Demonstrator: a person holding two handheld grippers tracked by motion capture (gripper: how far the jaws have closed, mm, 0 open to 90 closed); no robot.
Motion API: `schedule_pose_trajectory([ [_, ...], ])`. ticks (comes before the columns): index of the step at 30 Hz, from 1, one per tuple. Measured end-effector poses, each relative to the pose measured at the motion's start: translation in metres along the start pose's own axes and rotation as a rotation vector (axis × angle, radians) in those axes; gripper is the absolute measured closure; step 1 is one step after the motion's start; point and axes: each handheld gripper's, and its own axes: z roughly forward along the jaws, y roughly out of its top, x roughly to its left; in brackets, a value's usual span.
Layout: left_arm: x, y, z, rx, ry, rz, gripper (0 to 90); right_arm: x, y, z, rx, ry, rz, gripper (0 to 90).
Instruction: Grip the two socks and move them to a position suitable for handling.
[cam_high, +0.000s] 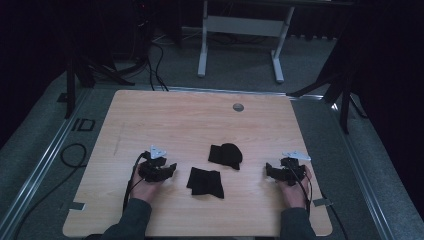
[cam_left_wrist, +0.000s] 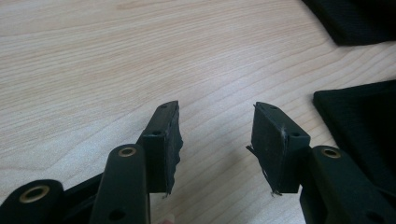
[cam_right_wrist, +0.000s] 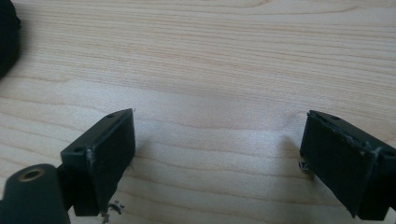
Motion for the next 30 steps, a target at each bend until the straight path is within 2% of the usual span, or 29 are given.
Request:
schedule_pose_trajectory([
  [7,-0.002,0.0,0.0,0.001,-0.005,0.004,53.4,0.002,-0.001,-0.001,-0.001,-0.012,0.01,10.4],
  [17,-0.001,0.0,0.001,0.0,-0.011,-0.013,53.1,0.003,-0.003,-0.003,-0.001,-0.019,0.018,10.4],
  [23,-0.002,0.0,0.001,0.0,-0.009,-0.012,52.8,0.007,-0.004,-0.007,-0.002,-0.016,0.015,21.1],
  [24,-0.002,0.0,0.001,-0.001,-0.011,-0.014,52.8,0.008,-0.004,-0.009,0.0,-0.011,0.007,28.6],
  [25,-0.002,0.0,0.001,-0.002,-0.011,-0.016,52.8,0.009,-0.004,-0.01,0.0,-0.008,0.003,31.7],
  [30,-0.001,0.001,0.001,-0.002,-0.014,-0.021,52.7,0.014,-0.004,-0.015,0.006,0.013,-0.026,42.1],
])
